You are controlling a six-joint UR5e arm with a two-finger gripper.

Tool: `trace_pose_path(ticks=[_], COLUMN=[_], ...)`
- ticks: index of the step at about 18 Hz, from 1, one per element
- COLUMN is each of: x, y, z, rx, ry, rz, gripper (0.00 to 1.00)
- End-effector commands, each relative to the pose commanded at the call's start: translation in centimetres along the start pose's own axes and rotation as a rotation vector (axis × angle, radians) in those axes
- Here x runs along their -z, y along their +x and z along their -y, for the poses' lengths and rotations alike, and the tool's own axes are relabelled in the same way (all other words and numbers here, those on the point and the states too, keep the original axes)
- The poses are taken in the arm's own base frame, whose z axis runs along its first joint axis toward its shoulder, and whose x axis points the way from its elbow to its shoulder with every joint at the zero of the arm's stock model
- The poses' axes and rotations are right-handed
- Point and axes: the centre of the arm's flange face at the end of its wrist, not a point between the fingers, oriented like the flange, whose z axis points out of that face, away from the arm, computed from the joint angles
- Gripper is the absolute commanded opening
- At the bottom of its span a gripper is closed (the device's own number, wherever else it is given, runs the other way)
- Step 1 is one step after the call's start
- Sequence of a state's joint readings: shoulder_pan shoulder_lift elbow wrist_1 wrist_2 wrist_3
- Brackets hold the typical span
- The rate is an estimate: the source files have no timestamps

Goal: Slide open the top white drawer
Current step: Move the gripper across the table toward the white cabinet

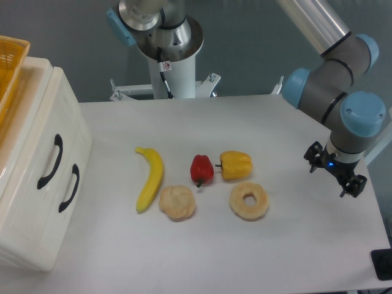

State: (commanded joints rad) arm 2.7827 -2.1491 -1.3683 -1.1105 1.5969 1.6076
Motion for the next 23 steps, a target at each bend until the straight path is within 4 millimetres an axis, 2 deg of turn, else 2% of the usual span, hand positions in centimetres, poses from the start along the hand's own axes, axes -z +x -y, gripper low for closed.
trace_pose_path(ticks=[2, 7, 11, 14, 16, 20, 23], x=[0.2, 0.6, 0.3, 0.6, 1.5, 2.8, 4.1], y=[0.2, 1.3, 4.8, 7.9, 8.7, 10.5, 11.9], z=[0.1, 2.0, 2.3, 1.4, 2.1, 7.2, 12.0], rx=[-0.002, 0.016, 0.026, 0.049, 0.041, 0.110, 0.190], ry=[0.001, 0.004, 0.069, 0.125, 0.122, 0.128, 0.131], rz=[-0.014, -0.021, -0.036, -0.041, -0.037, -0.042, -0.044], gripper=[1.00, 1.00, 1.00, 1.00, 1.00, 1.00, 1.00])
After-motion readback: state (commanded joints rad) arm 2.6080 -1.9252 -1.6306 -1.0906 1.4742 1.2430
